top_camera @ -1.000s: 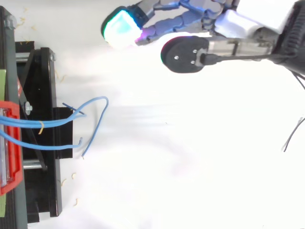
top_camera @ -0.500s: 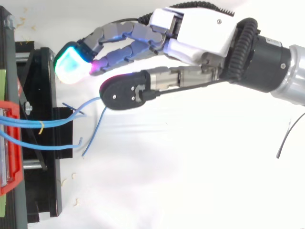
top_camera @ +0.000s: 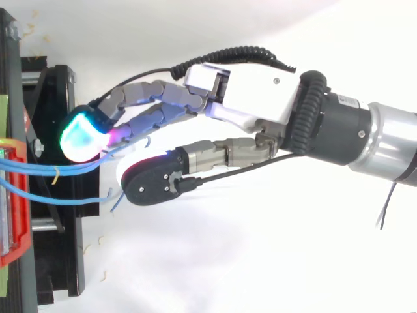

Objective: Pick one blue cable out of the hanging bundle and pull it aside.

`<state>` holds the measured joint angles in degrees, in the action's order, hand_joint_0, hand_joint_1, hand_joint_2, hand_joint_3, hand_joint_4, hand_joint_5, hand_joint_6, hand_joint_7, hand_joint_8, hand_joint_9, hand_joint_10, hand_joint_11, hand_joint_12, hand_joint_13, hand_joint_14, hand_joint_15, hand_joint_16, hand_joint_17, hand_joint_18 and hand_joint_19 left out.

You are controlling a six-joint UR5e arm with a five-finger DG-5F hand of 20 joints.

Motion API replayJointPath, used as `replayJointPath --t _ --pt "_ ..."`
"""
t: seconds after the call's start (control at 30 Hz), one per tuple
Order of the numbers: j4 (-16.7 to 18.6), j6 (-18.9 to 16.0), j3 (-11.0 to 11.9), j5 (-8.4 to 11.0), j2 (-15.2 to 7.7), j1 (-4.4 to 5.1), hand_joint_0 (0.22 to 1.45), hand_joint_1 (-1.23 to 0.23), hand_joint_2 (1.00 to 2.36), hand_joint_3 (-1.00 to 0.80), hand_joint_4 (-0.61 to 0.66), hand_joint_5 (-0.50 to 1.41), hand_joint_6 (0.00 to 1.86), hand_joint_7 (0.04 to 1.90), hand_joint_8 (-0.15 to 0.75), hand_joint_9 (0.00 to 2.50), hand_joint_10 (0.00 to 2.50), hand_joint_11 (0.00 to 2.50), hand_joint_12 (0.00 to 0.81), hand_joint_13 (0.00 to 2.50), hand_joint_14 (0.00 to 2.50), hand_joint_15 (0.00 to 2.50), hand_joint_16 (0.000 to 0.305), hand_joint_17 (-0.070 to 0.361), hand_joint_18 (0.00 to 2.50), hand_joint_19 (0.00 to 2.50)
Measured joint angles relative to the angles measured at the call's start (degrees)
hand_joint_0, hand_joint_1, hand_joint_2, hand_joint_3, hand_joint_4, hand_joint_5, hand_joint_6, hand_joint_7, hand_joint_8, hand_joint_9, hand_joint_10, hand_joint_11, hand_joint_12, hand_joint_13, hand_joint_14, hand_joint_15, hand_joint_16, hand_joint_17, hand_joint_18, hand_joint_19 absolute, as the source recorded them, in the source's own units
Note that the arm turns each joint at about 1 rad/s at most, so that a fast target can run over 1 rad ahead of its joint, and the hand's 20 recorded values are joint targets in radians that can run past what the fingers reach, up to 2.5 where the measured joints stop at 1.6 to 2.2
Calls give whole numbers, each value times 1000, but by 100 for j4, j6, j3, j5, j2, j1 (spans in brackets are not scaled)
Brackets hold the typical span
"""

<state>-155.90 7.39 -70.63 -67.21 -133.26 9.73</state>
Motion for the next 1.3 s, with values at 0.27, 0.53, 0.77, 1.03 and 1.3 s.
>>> replayJointPath --t 0.27,0.53,0.77,1.03,1.3 --pt "106 -22 -1 19 -49 38 480 -536 1000 -500 259 -155 502 721 245 650 0 0 376 602 13 280 60 135 348 542" --pt "175 -29 224 0 -231 69 483 -538 1000 -500 282 -135 502 764 245 666 0 0 374 612 12 293 60 134 359 549" --pt "9 -77 388 -27 -316 59 497 -555 1000 -500 310 -97 503 904 239 697 0 10 370 638 13 307 58 131 384 561" --pt "-126 -107 506 -39 -315 69 523 -582 1000 -489 286 -73 503 1032 236 721 0 13 357 657 13 315 57 127 415 572" --pt "-246 -82 705 -38 -315 90 534 -594 1001 -477 260 -60 503 1092 238 767 0 37 360 683 14 329 56 125 436 573"
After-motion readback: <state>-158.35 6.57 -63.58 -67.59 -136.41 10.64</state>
